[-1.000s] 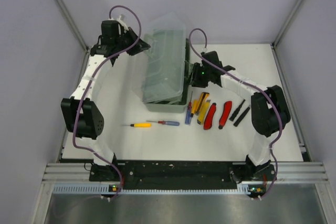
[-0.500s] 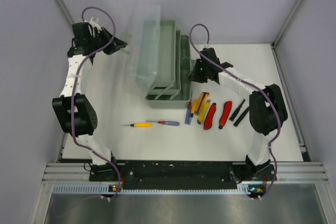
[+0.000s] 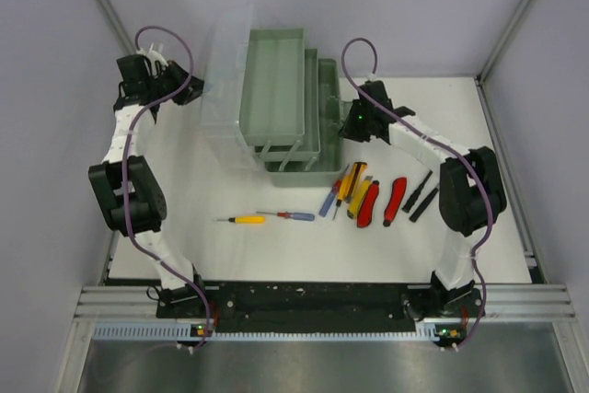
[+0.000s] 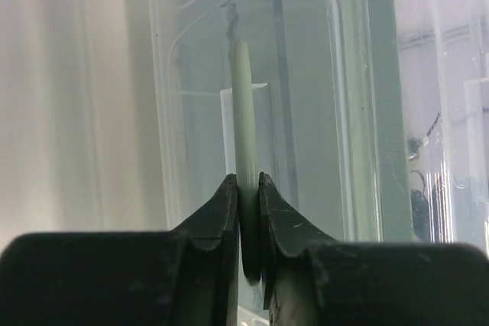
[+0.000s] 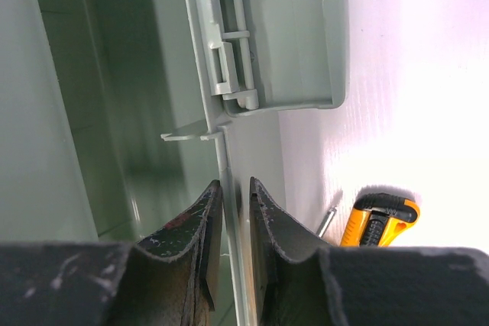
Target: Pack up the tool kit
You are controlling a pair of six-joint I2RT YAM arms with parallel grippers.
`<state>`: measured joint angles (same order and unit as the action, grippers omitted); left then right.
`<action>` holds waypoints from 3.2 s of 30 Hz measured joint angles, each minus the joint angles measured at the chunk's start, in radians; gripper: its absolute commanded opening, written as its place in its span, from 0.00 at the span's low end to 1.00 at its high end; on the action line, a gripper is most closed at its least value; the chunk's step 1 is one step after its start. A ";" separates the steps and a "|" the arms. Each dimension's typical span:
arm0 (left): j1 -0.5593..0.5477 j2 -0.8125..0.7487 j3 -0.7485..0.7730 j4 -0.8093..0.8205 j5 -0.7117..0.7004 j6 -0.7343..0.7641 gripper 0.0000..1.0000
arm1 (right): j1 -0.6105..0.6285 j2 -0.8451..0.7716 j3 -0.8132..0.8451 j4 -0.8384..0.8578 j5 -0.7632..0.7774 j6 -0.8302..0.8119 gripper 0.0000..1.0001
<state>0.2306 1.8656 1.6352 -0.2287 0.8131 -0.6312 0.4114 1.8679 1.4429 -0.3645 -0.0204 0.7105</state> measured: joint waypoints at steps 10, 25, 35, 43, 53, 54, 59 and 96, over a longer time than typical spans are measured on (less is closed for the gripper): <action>0.026 0.009 -0.081 0.174 0.027 0.029 0.56 | -0.016 0.008 0.011 -0.006 -0.011 0.003 0.19; 0.079 0.015 -0.132 0.211 -0.008 0.032 0.54 | -0.042 0.025 0.019 0.001 -0.053 0.024 0.19; 0.103 0.077 -0.219 0.269 -0.018 0.002 0.52 | -0.045 0.041 0.020 0.017 -0.076 0.026 0.19; 0.102 0.091 -0.235 0.248 -0.036 0.026 0.46 | -0.051 0.048 0.020 0.028 -0.100 0.035 0.19; 0.103 0.121 -0.235 0.187 -0.158 0.067 0.36 | -0.055 0.053 0.019 0.036 -0.113 0.046 0.19; 0.103 0.126 -0.235 0.177 -0.178 0.071 0.35 | -0.055 0.054 0.018 0.036 -0.113 0.047 0.19; 0.103 0.142 -0.239 0.135 -0.266 0.087 0.33 | -0.055 0.056 0.018 0.044 -0.113 0.053 0.19; 0.099 0.192 -0.206 -0.058 -0.575 0.188 0.23 | -0.068 0.097 0.042 0.102 -0.169 0.043 0.19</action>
<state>0.3298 2.0579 1.4288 -0.2863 0.2382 -0.4431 0.3435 1.9648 1.4845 -0.2626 -0.1898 0.7540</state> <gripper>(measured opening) 0.221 0.197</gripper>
